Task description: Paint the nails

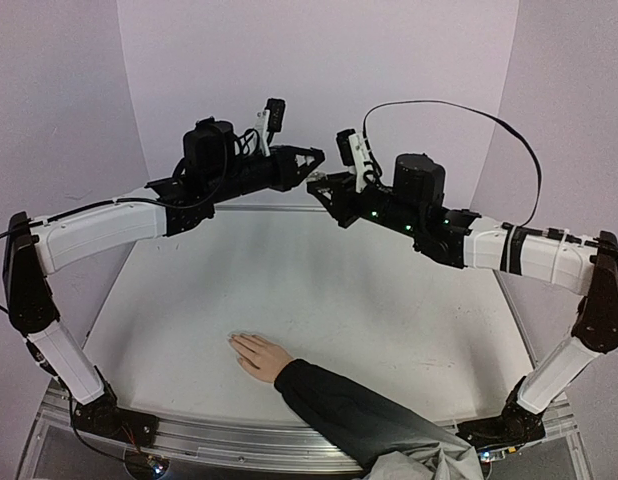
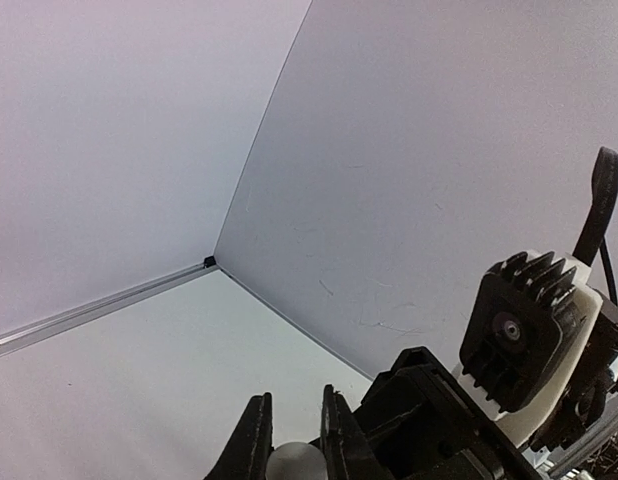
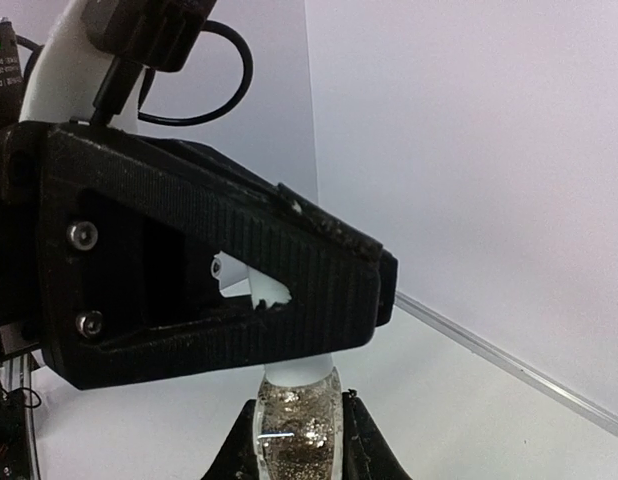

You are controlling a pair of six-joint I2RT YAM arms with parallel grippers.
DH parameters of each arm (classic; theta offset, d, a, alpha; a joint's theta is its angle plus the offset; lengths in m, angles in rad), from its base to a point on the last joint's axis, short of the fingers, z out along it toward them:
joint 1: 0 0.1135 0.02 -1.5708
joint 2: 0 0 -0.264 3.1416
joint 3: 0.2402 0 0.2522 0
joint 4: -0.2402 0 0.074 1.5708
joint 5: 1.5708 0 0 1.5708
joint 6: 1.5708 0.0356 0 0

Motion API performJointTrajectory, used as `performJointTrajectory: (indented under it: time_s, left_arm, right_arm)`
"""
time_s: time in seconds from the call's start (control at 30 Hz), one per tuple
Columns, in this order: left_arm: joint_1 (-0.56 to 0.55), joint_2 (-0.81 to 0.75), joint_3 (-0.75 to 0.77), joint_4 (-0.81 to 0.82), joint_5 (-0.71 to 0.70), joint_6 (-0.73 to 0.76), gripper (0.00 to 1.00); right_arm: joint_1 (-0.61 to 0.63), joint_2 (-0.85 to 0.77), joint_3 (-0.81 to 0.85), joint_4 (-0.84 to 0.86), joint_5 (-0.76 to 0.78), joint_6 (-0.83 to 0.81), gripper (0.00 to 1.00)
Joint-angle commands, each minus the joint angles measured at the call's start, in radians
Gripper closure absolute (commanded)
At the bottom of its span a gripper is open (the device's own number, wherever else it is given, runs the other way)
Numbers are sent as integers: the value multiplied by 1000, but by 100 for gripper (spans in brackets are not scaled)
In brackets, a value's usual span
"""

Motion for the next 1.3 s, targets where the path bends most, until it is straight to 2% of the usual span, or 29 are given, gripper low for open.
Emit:
performJointTrajectory:
  time_s: [0.0, 0.1, 0.17, 0.23, 0.33, 0.5, 0.6, 0.67, 0.87, 1.03, 1.27]
  left_arm:
    - [-43, 0, 43, -51, 120, -38, 76]
    - [-10, -32, 28, -55, 184, -66, 46]
    - [29, -63, 11, -63, 236, -108, 32]
    - [74, -93, 0, -85, 310, -158, 23]
    - [120, -123, -2, -137, 375, -213, 18]
    - [125, -112, 64, -338, 387, -166, 18]
    - [124, -59, 162, -518, 386, -100, 29]
    - [124, -38, 206, -603, 390, -65, 30]
    - [123, -41, 215, -611, 393, -32, 30]
    - [122, -20, 233, -612, 406, -37, 38]
    - [118, -2, 255, -626, 407, -34, 54]
  right_arm:
    - [-54, -33, 23, 151, -43, -21, 100]
    - [-70, -60, -16, 147, -117, -27, 100]
    - [-97, -76, -38, 126, -198, -24, 100]
    - [-112, -81, -35, 66, -280, -41, 100]
    - [-113, -68, 4, -47, -392, -96, 100]
    - [-112, -35, 38, -121, -483, -116, 100]
    - [-112, -10, 66, -144, -492, -121, 100]
    - [-112, 2, 82, -157, -500, -127, 100]
    - [-113, 24, 108, -181, -533, -139, 100]
    - [-113, 46, 130, -208, -561, -148, 100]
    - [-112, 59, 151, -240, -575, -159, 100]
